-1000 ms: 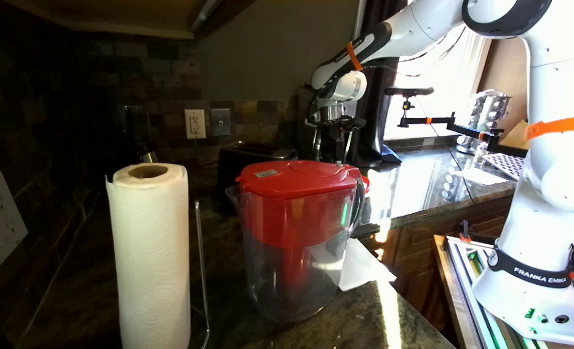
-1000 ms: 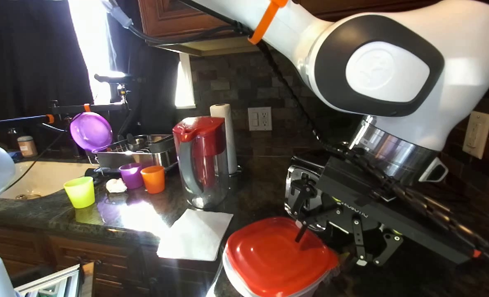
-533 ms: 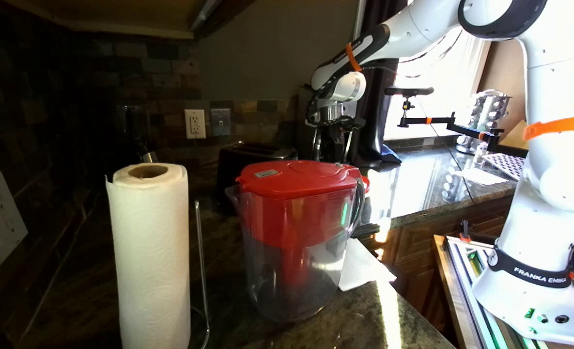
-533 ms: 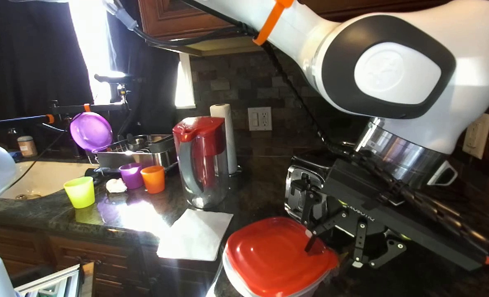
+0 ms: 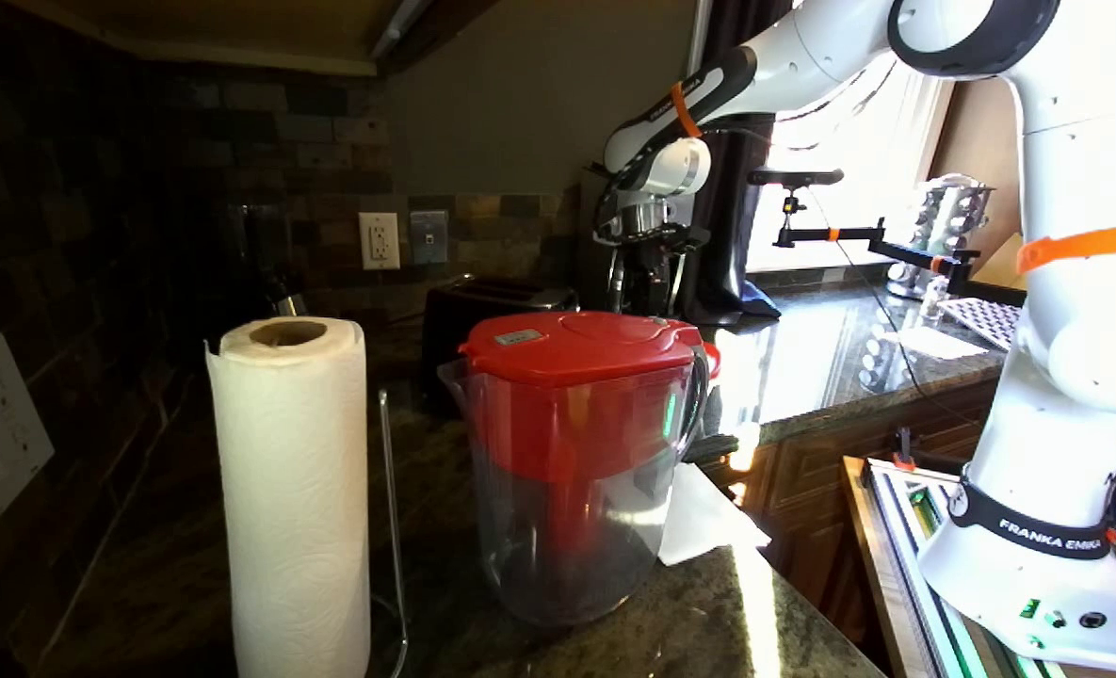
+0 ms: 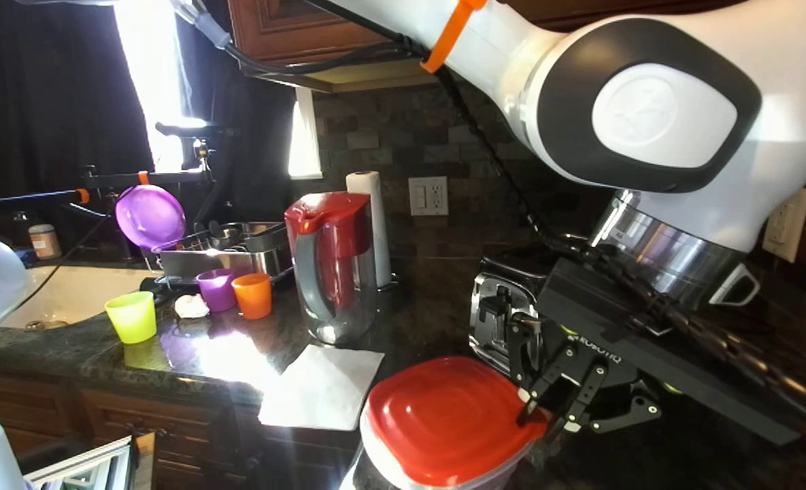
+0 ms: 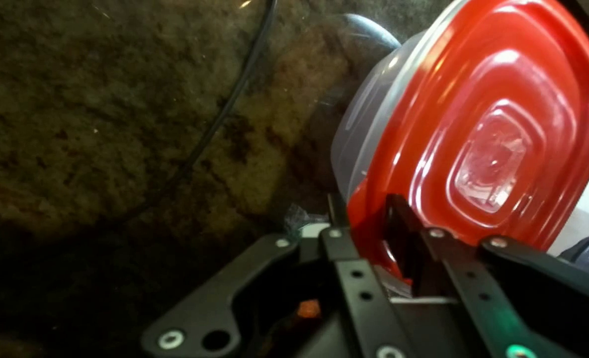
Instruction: Remove the red lid from the clear bowl and place it on the table
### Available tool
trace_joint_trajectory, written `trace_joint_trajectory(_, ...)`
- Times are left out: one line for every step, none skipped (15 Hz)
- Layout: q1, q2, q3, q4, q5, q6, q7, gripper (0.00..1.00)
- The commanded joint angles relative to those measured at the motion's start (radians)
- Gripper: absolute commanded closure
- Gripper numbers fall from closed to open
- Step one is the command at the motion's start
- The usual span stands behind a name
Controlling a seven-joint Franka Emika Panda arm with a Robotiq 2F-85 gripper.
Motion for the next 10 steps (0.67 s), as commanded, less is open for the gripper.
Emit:
trace_joint_trajectory(-0.021, 0.015, 0.014, 0.028, 0.015, -0.035, 0.009, 0.85)
trace_joint_trajectory(-0.021, 0.015, 0.014, 0.029, 0.015, -0.035, 0.01, 0.87)
trace_joint_trajectory(-0.022, 0.014, 0.014, 0.03, 0.014, -0.035, 0.011, 0.89)
trace_joint_trajectory(-0.023, 0.014, 0.015, 0.031, 0.014, -0.035, 0.012, 0.92)
trace_joint_trajectory(-0.024, 0.014, 0.015, 0.032, 0.014, -0.035, 0.011, 0.94)
trace_joint_trajectory(-0.024, 0.014, 0.015, 0.033, 0.014, -0.036, 0.01, 0.94)
trace_joint_trajectory(-0.025, 0.013, 0.016, 0.032, 0.015, -0.038, 0.008, 0.94)
trace_joint_trajectory(-0.028, 0.013, 0.017, 0.033, 0.018, -0.044, 0.002, 0.94)
trace_joint_trajectory(-0.03, 0.012, 0.018, 0.034, 0.02, -0.052, -0.005, 0.94)
trace_joint_trajectory(-0.033, 0.012, 0.019, 0.037, 0.025, -0.068, -0.014, 0.94)
